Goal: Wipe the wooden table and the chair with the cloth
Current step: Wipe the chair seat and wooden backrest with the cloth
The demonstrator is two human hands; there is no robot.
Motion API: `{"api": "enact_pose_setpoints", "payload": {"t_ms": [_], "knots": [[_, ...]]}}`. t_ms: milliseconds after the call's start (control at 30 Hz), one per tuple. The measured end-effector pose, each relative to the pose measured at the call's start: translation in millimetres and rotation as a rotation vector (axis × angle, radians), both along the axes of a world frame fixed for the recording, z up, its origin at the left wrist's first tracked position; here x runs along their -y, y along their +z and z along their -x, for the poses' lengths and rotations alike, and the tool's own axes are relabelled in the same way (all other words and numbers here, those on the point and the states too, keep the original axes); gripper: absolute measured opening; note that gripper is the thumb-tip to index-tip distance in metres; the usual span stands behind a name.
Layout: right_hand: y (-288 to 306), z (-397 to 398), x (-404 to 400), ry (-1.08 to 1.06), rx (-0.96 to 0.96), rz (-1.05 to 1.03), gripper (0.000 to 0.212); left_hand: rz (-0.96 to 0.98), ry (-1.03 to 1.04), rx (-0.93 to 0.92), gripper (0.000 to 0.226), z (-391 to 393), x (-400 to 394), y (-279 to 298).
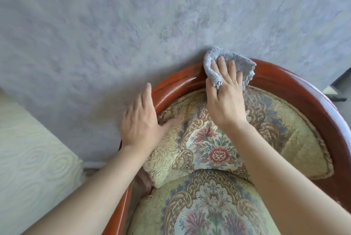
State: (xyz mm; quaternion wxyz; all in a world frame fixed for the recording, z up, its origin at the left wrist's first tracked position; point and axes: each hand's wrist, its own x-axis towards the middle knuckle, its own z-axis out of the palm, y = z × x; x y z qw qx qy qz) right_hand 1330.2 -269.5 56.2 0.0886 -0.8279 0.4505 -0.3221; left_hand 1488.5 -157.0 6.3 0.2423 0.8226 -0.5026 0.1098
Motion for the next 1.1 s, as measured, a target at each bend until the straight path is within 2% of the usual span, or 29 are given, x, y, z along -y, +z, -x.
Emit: {"api": "enact_pose_setpoints", "payload": {"t_ms": [100,233,300,367,433,533,600,700,767,900,1000,1100], "knots": [[-20,-37,-34,0.212,-0.042,0.040,0.053,-0.006,0.120,-0.074,0.115,-8,-16,-7],[-46,-59,-69,0.456,-0.112,0.060,0.055,0.033,0.212,-0.195,0.064,-8,-25,-15],[-47,-52,-64,0.511,-0.205,0.139,0.058,0.005,0.218,-0.201,0.050,-8,-22,-16],[-38,-41,-47,0.506,-0.331,0.250,0.059,-0.026,0.234,-0.212,0.065,-8,-20,-15],[-21,-28,-19,0.358,-0.349,0.282,0.056,-0.022,0.243,-0.169,0.081,-7,-20,-15],[3,0,22,0.034,-0.274,0.262,0.054,-0.003,0.229,-0.103,0.086,-8,-21,-17],[2,10,29,-0.046,-0.235,0.246,0.055,0.003,0.219,-0.084,0.085,-8,-21,-17],[-10,-14,8,-0.111,-0.053,0.152,0.056,0.007,0.212,-0.070,0.085,-8,-21,-18],[-24,-40,-18,-0.018,0.016,0.120,0.054,0.002,0.208,-0.091,0.082,-7,-20,-18],[-60,-66,-69,0.374,0.025,0.076,0.059,0.038,0.195,-0.091,0.055,-10,-19,-23],[-59,-54,-58,0.446,-0.077,0.159,0.061,0.059,0.195,-0.098,0.061,-9,-19,-25],[-46,-32,-28,0.418,-0.236,0.330,0.056,0.017,0.210,-0.101,0.079,-8,-19,-25]]}}
